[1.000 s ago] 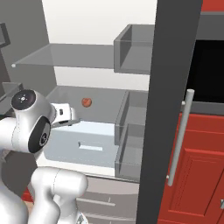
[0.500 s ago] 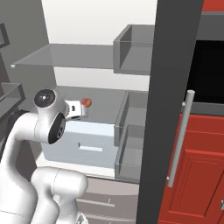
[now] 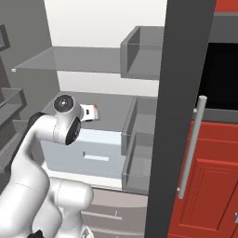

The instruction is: Pick the kiwi and peach from the fridge and place them inside the tupperware on the counter.

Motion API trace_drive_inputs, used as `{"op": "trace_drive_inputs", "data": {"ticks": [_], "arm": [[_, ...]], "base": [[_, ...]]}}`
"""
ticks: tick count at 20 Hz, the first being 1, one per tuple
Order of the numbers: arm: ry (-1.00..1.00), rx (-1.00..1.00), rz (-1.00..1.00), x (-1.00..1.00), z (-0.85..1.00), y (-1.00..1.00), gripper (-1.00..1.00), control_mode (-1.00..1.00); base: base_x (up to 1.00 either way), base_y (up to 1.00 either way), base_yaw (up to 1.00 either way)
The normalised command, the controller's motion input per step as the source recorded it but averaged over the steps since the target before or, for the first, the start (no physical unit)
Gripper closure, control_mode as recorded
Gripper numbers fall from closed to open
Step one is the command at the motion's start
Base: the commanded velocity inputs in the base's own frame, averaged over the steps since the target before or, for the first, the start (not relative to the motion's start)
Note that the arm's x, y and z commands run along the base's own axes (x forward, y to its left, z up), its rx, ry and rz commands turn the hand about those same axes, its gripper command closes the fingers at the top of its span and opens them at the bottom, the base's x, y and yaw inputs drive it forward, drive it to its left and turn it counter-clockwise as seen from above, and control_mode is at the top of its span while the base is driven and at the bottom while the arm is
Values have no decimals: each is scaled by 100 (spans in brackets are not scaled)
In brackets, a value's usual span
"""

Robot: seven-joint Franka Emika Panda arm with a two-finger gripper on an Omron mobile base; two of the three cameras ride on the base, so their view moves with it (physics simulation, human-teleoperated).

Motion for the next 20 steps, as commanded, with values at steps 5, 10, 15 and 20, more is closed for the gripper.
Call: {"op": "trace_drive_inputs", "data": {"ticks": [5,10,15,20], "arm": [[0,0,0,63,-8,8,-100,-100],[0,0,0,63,-8,6,-100,-100],[0,0,0,63,-9,6,-100,-100],[0,0,0,58,-11,7,-100,-100]], "base": [[0,0,0],[0,0,0],[0,0,0],[0,0,0]]}}
